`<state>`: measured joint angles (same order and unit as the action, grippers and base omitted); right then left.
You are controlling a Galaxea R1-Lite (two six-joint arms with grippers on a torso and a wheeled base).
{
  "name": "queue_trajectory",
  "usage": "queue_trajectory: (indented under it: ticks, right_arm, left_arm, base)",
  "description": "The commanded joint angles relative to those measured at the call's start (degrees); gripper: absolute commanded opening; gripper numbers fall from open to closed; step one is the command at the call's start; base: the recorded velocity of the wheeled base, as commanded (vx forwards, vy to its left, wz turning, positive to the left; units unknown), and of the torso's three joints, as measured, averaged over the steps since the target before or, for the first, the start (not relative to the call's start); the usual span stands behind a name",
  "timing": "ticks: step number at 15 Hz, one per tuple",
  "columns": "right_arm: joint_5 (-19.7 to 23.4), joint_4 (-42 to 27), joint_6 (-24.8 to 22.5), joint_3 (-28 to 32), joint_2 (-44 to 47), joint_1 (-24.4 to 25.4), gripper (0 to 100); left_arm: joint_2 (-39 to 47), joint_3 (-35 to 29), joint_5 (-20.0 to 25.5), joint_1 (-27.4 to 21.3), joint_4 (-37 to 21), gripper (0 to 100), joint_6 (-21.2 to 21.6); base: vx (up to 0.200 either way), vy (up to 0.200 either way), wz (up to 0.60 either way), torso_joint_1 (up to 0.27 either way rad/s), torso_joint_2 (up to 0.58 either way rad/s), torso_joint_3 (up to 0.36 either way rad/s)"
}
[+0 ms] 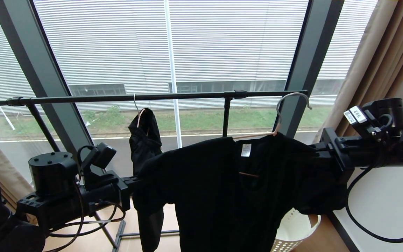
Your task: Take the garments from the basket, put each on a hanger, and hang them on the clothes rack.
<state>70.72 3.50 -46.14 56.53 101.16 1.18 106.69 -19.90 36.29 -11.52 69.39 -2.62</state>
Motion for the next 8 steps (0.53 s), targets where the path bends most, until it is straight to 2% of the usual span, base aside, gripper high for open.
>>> queue_trajectory:
  ticks: [1,8]
  right_arm:
    - [0.03,0.02,0.0,-0.01,-0.17,-0.04,0]
    - [0.12,0.02,0.0,0.07,-0.08,-0.13,0]
  left_arm:
    - [0.01,0.03,0.01,0.01,0.04,0,-0.02]
    - [0.01,0.12,0.01,-0.08,0.04,0,-0.02]
  base:
    - [0.0,0.0,0.0,0.0,0.0,0.0]
    - [0.0,0.0,0.0,0.0,0.0,0.0]
